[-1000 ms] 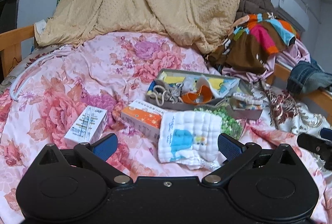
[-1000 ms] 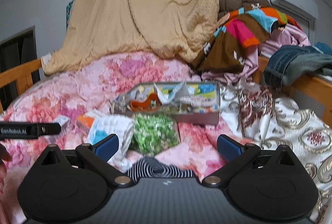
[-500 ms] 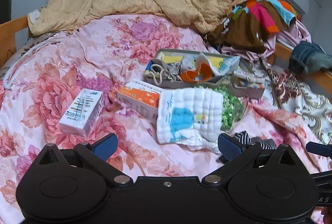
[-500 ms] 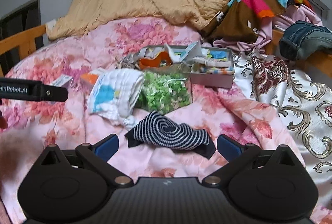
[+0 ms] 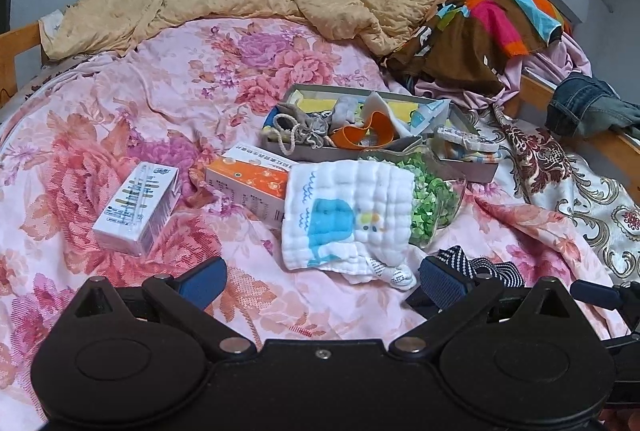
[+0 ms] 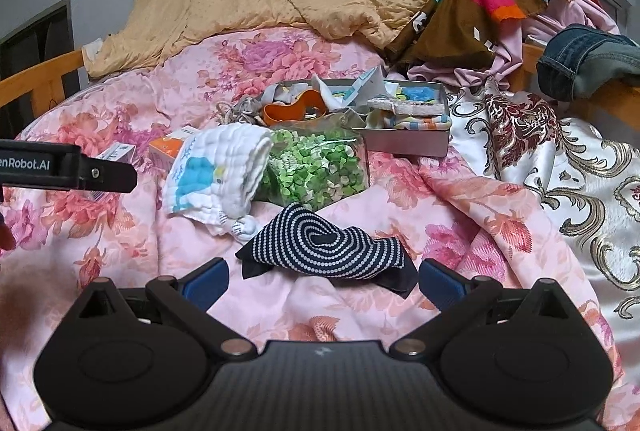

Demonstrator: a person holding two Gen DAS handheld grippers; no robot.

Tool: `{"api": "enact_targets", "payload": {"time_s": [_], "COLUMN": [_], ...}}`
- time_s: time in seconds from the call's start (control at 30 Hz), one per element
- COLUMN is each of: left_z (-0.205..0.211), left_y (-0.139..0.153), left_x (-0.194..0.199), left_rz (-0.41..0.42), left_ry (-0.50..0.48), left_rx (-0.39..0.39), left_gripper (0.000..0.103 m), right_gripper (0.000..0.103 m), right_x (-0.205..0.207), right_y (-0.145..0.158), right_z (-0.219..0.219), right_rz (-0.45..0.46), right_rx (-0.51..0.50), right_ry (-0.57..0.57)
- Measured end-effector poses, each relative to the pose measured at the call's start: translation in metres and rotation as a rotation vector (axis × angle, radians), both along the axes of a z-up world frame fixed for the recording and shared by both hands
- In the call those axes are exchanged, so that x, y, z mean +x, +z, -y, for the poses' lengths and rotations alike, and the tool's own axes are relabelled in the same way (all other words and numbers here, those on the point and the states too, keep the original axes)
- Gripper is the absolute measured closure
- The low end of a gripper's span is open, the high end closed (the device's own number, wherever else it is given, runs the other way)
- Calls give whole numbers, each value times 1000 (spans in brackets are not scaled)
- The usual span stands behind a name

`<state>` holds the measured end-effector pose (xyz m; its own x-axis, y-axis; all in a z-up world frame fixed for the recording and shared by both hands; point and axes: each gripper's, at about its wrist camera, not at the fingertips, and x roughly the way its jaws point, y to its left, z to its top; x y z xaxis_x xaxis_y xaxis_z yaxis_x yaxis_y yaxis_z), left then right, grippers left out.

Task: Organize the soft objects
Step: 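Move the left tool toward the white whale towel while the right tool approaches the striped sock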

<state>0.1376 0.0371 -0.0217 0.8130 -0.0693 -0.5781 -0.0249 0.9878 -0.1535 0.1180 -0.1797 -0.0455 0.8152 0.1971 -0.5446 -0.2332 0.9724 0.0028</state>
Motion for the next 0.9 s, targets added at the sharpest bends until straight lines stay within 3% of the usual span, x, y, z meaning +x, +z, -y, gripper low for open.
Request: {"api": "enact_targets", "payload": {"time_s": [0.27, 0.57, 0.9], "left_z": [6, 7, 12], "left_y": [-11, -29, -50], "left_x": [25, 60, 93], "left_rz": [-10, 73, 43], "left_ry": [-1, -14, -41], "left_rx": [-12, -68, -51], "left_gripper": [1, 1, 1], "right_gripper": [0, 0, 0], "right_x": [17, 41, 66], "right_y": [-10, -23, -37], "right_z": [8, 4, 4], "right_rz": [-20, -40, -98], "right_rx": [42, 54, 111], "right_ry": [-46, -51, -80]}}
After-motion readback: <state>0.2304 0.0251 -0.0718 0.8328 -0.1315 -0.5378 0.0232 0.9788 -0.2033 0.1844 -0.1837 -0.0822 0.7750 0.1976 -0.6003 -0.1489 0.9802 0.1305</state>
